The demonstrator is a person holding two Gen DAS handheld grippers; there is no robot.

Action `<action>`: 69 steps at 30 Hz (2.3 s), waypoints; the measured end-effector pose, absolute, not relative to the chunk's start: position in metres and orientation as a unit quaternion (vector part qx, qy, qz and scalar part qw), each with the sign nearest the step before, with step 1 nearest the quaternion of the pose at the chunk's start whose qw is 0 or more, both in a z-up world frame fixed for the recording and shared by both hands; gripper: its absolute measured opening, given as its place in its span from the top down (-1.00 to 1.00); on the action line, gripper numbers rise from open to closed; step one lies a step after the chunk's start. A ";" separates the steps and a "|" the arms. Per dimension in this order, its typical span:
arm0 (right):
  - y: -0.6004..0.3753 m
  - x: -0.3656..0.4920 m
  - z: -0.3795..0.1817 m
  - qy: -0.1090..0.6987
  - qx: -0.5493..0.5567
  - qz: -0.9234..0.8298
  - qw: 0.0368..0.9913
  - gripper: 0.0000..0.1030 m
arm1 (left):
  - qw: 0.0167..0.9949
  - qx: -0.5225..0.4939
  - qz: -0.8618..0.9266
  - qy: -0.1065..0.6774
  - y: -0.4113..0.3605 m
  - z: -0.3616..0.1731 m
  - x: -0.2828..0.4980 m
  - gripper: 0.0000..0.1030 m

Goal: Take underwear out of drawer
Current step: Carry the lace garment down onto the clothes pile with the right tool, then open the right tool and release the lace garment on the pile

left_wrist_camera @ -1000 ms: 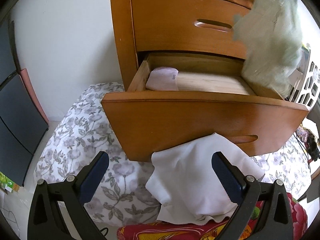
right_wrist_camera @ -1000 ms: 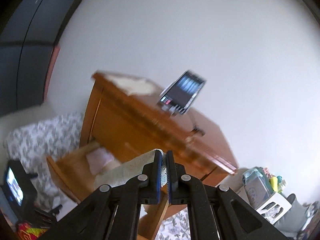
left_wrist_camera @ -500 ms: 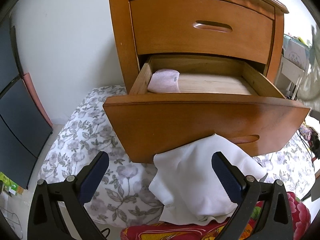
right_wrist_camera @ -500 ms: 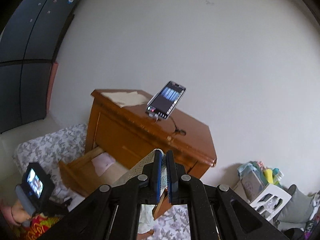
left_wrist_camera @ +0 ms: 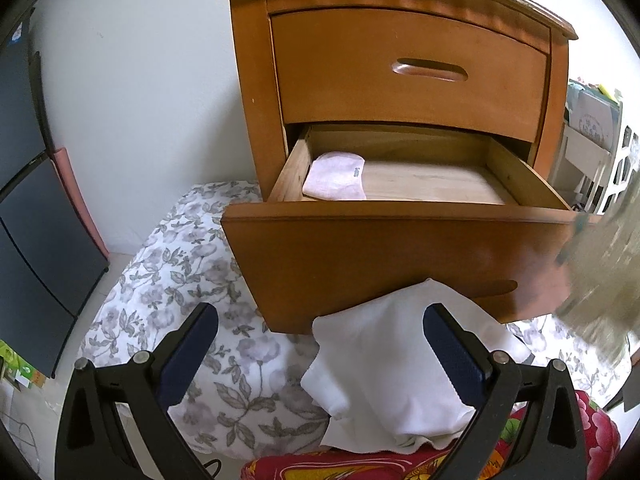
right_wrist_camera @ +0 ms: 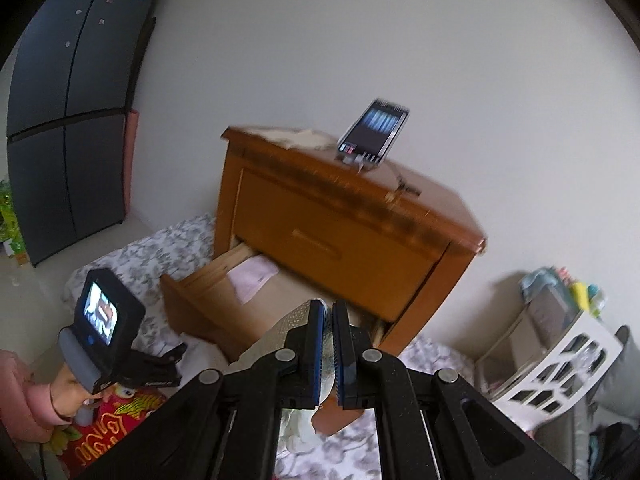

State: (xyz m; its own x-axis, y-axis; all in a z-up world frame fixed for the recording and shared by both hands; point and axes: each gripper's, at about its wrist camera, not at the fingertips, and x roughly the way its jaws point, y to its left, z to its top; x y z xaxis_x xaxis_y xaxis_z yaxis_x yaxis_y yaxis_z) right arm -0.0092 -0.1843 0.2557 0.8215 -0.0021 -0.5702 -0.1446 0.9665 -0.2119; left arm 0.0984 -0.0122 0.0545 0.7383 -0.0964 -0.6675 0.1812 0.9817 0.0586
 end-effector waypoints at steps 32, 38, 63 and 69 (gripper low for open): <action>-0.144 0.071 0.068 0.492 -0.054 0.088 0.864 0.90 | 0.929 0.048 -0.069 0.360 -0.008 0.054 0.101 -0.98; -0.156 0.072 0.035 0.520 -0.016 0.068 0.851 0.89 | 0.929 0.049 -0.069 0.361 -0.008 0.053 0.100 -0.98; -0.184 0.043 -0.002 0.554 0.065 0.033 0.829 0.43 | 0.928 0.050 -0.070 0.363 -0.009 0.053 0.100 -0.98; -0.192 0.020 0.020 0.515 0.099 0.015 0.852 -0.14 | 0.928 0.049 -0.070 0.363 -0.009 0.053 0.100 -0.98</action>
